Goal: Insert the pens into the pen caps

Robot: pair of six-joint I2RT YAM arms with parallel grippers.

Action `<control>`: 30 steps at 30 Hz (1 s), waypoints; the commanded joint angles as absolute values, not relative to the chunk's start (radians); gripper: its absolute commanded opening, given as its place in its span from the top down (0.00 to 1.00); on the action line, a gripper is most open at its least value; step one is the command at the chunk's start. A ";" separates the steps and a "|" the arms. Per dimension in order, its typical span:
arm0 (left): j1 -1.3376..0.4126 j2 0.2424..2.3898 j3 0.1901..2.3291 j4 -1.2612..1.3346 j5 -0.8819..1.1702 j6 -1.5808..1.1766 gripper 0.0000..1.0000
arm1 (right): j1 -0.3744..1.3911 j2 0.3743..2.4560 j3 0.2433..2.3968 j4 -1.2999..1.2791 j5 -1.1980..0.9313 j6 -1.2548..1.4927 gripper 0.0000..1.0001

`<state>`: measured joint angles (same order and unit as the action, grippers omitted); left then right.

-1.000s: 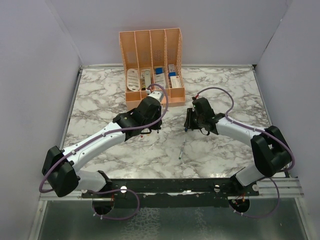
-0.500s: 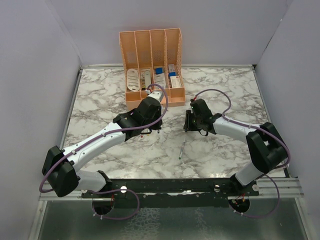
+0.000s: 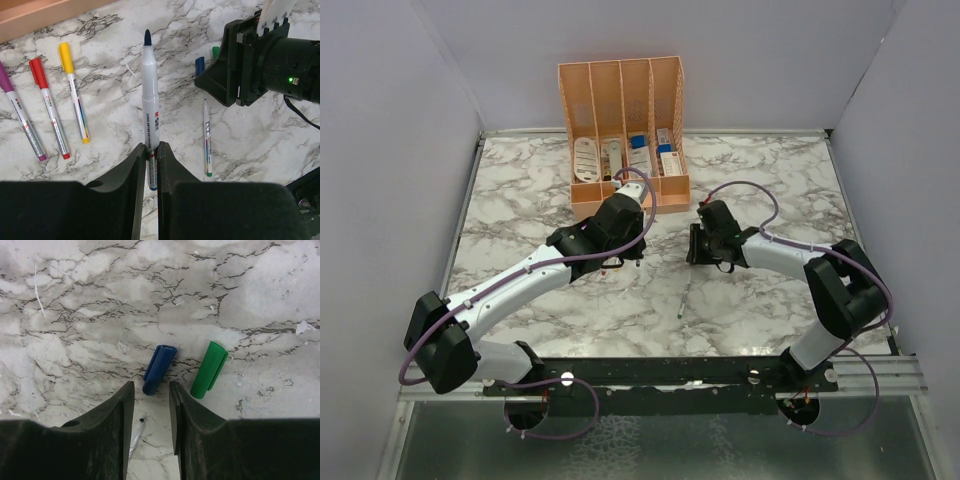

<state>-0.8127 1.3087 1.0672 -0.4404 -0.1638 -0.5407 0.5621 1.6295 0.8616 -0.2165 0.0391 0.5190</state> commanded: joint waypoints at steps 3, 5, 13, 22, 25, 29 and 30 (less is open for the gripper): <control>-0.808 1.314 1.062 -0.415 -0.131 -0.546 1.00 | 0.569 1.675 0.907 -0.221 0.072 0.530 0.66; -0.808 1.314 1.061 -0.415 -0.128 -0.547 1.00 | 0.569 1.686 0.917 -0.230 0.081 0.532 0.66; -0.809 1.318 1.066 -0.415 -0.129 -0.544 1.00 | 0.569 1.726 0.955 -0.261 0.092 0.520 0.66; -0.807 1.334 1.089 -0.415 -0.138 -0.528 1.00 | 0.583 1.781 0.997 -0.371 0.194 0.475 0.70; -0.807 1.342 1.097 -0.414 -0.139 -0.524 1.00 | 0.587 1.786 0.989 -0.385 0.207 0.473 0.72; -0.807 1.349 1.098 -0.416 -0.134 -0.523 1.00 | 0.593 1.799 0.985 -0.404 0.211 0.474 0.79; -0.807 1.351 1.099 -0.416 -0.134 -0.520 1.00 | 0.598 1.802 0.985 -0.409 0.215 0.475 0.81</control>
